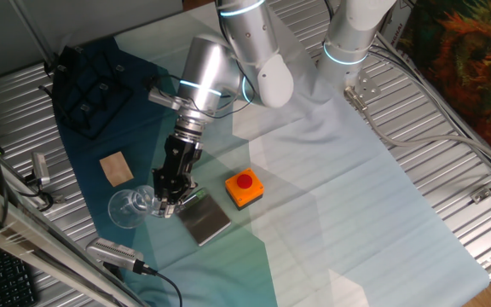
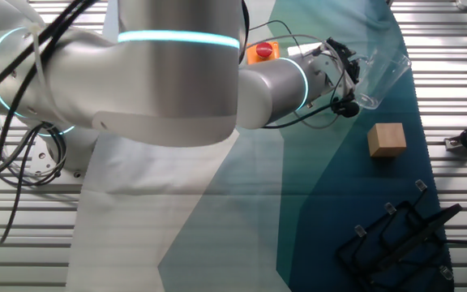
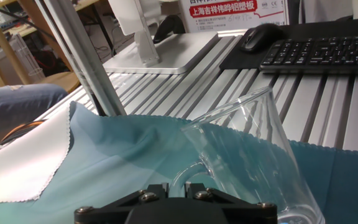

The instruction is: Take the cup off the cup rack

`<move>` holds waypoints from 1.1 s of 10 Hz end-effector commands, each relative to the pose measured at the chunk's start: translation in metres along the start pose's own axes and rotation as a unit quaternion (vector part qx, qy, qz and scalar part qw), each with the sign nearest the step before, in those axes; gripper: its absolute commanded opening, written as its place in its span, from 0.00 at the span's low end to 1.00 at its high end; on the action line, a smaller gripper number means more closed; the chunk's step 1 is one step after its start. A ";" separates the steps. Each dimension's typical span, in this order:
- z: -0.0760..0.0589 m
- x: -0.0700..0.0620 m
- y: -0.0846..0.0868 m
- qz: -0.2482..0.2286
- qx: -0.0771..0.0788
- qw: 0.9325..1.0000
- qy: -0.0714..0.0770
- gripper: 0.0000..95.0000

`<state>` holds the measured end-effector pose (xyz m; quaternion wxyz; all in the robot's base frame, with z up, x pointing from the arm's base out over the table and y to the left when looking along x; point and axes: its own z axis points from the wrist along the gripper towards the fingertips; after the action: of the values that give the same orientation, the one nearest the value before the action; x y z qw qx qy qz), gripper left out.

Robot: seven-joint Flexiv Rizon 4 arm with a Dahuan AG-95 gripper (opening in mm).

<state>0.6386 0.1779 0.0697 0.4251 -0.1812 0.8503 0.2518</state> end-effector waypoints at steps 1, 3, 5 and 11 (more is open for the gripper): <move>0.000 0.000 0.000 0.000 -0.001 1.000 -0.004 0.00; 0.000 0.000 0.000 0.002 -0.001 1.000 -0.008 0.00; 0.000 0.000 -0.001 0.005 -0.002 1.000 -0.014 0.00; 0.000 0.000 -0.001 0.003 -0.003 1.000 -0.015 0.00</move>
<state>0.6392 0.1769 0.0692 0.4363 -0.1761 0.8438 0.2582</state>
